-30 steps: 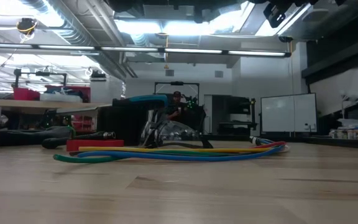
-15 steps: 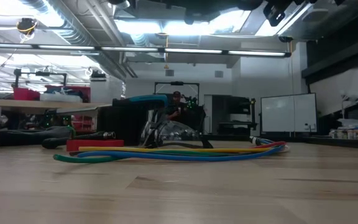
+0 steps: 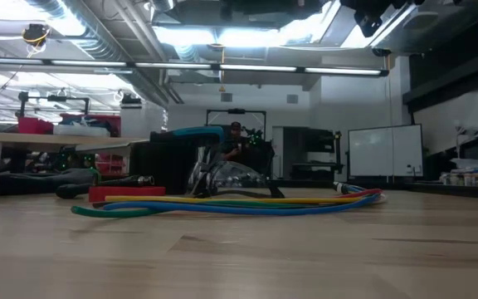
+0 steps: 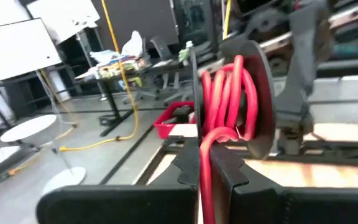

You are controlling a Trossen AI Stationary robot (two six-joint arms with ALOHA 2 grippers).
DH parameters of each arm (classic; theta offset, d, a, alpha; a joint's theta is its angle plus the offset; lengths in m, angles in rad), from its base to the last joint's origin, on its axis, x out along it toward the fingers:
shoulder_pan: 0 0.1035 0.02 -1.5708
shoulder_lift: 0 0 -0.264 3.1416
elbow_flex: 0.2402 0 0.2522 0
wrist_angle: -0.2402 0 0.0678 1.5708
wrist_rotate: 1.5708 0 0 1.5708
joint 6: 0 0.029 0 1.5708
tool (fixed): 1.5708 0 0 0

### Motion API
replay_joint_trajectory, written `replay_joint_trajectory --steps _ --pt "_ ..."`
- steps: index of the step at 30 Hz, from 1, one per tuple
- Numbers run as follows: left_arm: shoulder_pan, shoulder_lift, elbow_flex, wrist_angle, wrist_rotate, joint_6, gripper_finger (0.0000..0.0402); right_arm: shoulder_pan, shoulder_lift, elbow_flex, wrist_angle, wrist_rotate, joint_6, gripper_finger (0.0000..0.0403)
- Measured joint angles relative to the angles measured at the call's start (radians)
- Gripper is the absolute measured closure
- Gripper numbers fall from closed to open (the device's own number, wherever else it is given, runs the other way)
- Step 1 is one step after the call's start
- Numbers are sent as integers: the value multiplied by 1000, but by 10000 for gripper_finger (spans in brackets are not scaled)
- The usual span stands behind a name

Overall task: Coil cords
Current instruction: Coil the red wire on the spool

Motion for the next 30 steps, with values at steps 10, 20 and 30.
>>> replay_joint_trajectory --steps 10,20,30 --pt "56 -173 0 -207 -23 48 401 0 -99 0 6 162 -56 269" --pt "174 -275 0 -514 -15 -38 401 0 -271 0 -61 330 -57 269" --pt "376 -278 -83 -683 260 -165 401 -1 -363 1 -278 331 -54 269"
